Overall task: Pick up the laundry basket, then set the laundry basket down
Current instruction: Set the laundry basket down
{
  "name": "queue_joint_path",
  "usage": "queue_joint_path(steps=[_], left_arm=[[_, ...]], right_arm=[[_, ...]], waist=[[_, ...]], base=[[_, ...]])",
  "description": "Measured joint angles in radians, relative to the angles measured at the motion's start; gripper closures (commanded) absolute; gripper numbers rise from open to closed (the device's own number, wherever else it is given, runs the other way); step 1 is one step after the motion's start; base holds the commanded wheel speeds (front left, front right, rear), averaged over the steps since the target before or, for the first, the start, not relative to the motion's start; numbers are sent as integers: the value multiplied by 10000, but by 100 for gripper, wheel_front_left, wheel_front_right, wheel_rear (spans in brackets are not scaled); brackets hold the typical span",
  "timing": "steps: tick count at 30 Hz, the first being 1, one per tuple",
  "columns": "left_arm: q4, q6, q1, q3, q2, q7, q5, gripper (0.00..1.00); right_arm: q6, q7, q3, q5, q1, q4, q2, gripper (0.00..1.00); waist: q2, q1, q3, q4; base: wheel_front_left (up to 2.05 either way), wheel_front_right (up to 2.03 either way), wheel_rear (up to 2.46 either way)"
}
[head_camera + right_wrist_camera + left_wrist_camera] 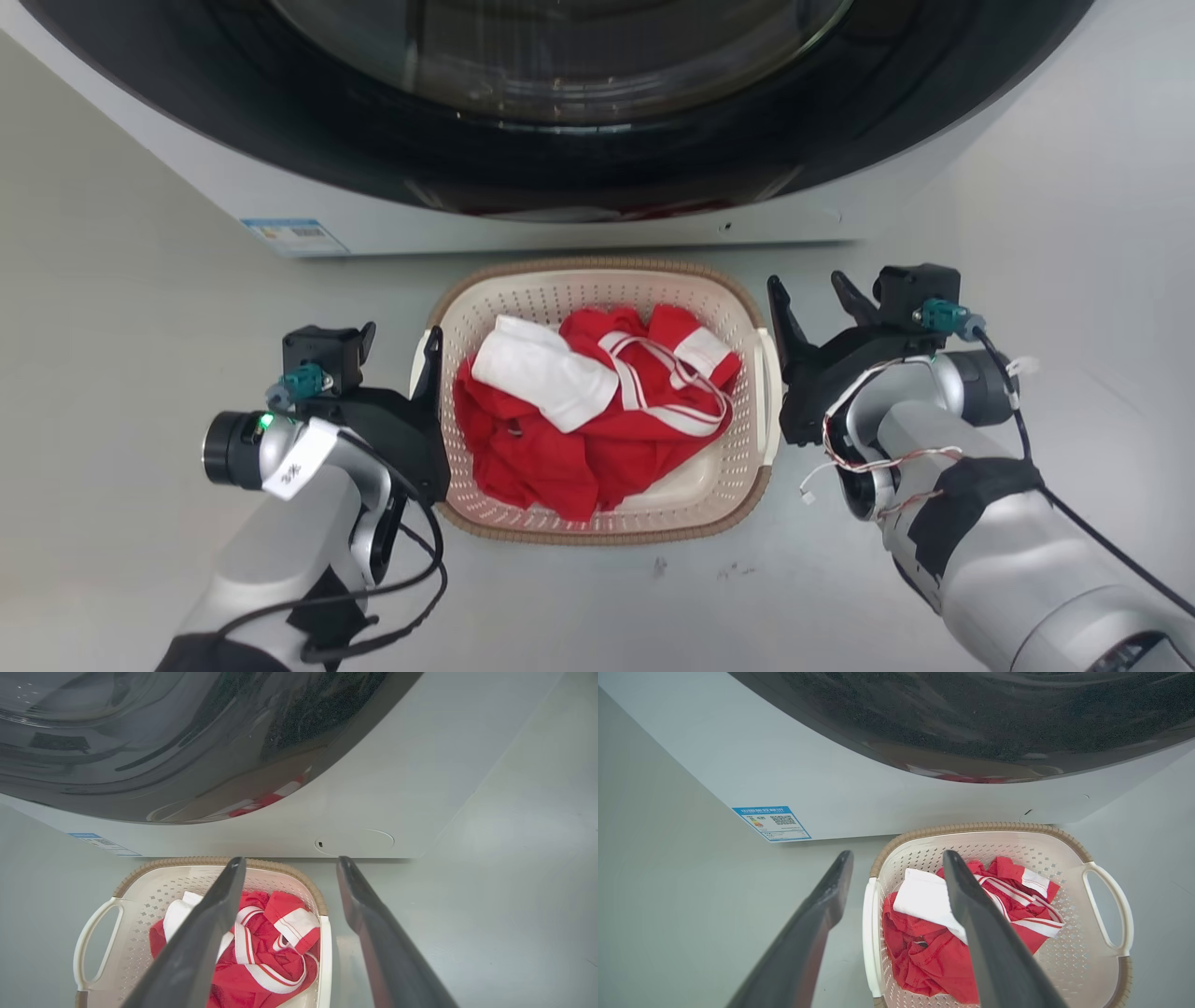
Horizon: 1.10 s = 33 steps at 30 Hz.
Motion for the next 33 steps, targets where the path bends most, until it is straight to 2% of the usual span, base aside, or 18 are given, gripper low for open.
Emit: queue_joint_path(steps=[5,15,33], left_arm=[[-869,385,728,318,196,0,313,0],[-2859,844,2692,1026,639,0,1007,0],[-6328,1116,6431,2485,993,0,2337,0]], right_arm=[[-123,-2,-347,-226,564,-568,-12,0],[-378,-2,-1164,-736,2260,-1933,-263,0],[-562,-2,-2623,-2403,5622,-4955,-627,0]], waist=[[0,1,-627,-58],[0,0,-1916,-169],[0,0,-3956,-327]], base=[[0,0,0],[0,0,0],[0,0,0]])
